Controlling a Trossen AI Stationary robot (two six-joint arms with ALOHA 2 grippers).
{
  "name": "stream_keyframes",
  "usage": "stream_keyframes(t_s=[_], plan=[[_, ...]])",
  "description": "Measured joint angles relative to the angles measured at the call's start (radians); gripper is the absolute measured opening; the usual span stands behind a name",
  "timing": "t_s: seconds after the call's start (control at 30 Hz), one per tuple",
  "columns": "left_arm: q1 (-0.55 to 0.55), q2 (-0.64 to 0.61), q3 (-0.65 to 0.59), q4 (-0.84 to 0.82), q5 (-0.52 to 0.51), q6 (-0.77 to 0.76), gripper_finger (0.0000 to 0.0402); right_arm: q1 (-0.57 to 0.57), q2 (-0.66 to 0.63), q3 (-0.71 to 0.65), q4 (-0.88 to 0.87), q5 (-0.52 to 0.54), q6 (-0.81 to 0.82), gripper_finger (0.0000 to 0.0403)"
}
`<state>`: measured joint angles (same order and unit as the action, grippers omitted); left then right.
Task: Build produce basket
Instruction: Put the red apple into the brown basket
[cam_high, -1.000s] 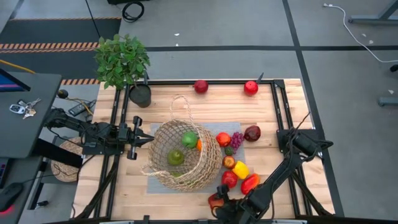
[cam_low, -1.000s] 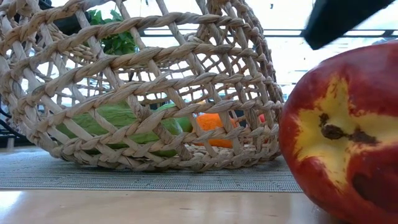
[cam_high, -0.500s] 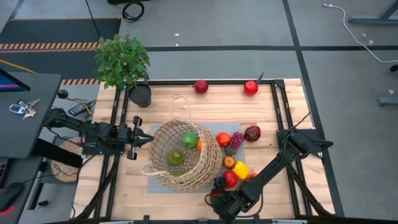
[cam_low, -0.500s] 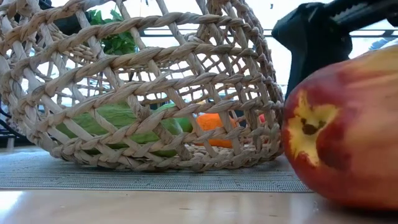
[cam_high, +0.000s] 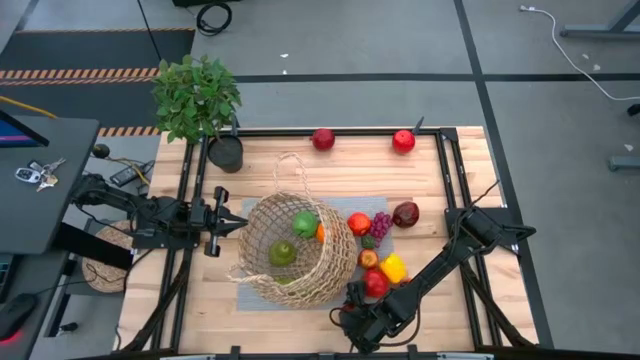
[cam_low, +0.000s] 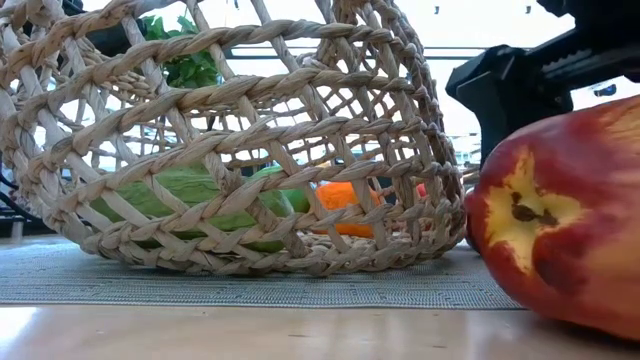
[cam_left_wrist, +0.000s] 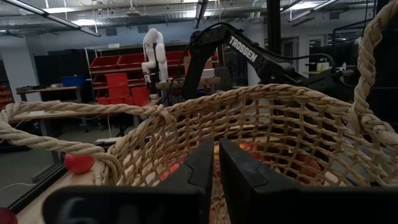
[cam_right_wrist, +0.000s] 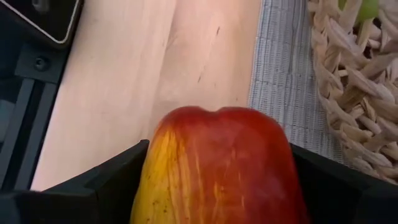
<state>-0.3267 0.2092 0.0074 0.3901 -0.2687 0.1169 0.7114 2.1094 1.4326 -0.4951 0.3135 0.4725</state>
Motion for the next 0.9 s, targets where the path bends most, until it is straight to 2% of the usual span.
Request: stream_keyframes(t_s=[0.3, 0.47, 0.7, 0.9], plan=[[0.0, 0.0, 0.0, 0.0, 0.0, 0.0, 0.0031, 0.0, -0.009, 0.0, -0.003, -0.019, -0.01, 0.0346], [0.0, 0.0, 0.0, 0.0, 0.0, 0.0, 0.0036, 0.0, -0.01, 0.0, -0.005, -0.031, -0.025, 0.0323], [0.0, 0.0, 0.0, 0.0, 0.0, 0.0, 0.0028, -0.009, -0.017, 0.001, -0.014, -0.059, -0.049, 0.0322], [0.0, 0.0, 0.0, 0.0, 0.0, 0.0, 0.0035, 0.004, -0.101, 0.01, -0.058, -0.089, -0.058, 0.0327]])
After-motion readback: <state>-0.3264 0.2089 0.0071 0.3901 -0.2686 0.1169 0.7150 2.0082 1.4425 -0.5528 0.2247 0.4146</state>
